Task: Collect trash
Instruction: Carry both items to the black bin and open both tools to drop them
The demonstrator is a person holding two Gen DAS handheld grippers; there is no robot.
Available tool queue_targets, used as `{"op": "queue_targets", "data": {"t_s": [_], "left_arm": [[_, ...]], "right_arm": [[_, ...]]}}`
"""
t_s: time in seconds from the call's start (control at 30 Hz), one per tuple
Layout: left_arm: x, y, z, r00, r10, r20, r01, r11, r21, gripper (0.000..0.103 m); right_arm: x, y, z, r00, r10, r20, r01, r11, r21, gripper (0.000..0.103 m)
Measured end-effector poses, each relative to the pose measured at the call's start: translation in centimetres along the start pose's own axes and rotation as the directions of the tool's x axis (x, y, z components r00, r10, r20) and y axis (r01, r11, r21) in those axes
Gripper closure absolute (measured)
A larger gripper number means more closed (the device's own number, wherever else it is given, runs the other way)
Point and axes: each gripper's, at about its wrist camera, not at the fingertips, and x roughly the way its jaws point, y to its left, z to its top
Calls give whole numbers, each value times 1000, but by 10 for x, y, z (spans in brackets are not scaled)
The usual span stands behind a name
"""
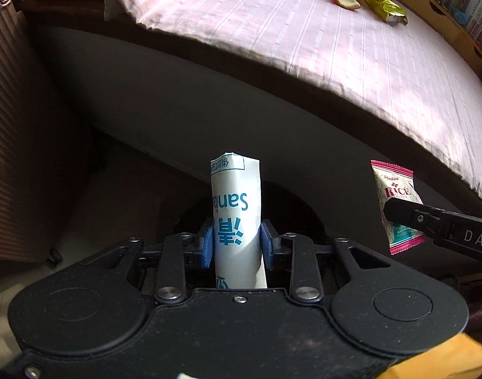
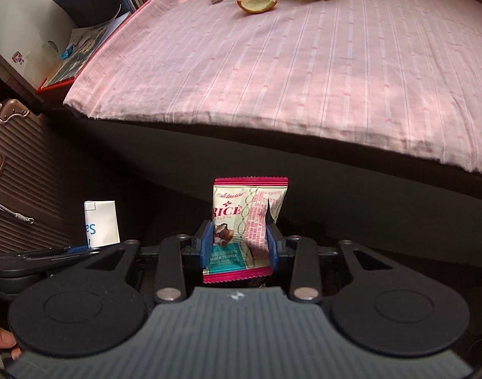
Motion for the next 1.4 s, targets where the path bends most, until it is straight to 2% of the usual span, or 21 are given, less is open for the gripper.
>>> {"op": "queue_targets", "data": {"t_s": [0.17,0.23,0.37,0.47,0.5,0.53,0.67,0.77,1.07,1.2,1.4], "left_arm": [[27,-4,-8,999,-14,-45,16,999,45,70],[38,-4,-10,998,-10,-68,13,998,54,70],[52,-4,-13,995,-9,-101,16,997,71,60],[58,-7,-13,994,-2,-107,12,995,99,50],[59,-8,-13,994,2,-108,10,994,105,49],[59,-9,-14,994,4,-109,8,994,112,47],[59,-8,-13,995,9,-101,3,993,117,36],[58,-7,-12,996,15,-89,-5,993,114,32],[38,-11,-4,998,34,-53,-30,998,63,30],[20,-12,1,999,25,-27,-24,999,47,29],[-18,-12,23,998,-6,56,5,999,33,28]], "right_arm": [[29,-10,-10,992,71,-107,-66,997,49,63],[41,-14,-12,988,72,-137,-64,996,66,63],[60,-22,-13,982,82,-169,-66,993,103,62],[66,-24,-13,983,77,-169,-58,992,110,53],[67,-24,-13,983,72,-169,-54,992,111,43],[68,-25,-13,983,73,-171,-54,992,113,40],[69,-28,-13,982,67,-175,-46,992,119,37],[68,-30,-14,982,63,-178,-41,991,127,36],[51,-34,-9,990,47,-135,-28,991,134,32],[29,-35,-5,995,37,-95,-25,992,127,32],[-20,-33,17,1000,-1,12,-1,994,111,31]]}}
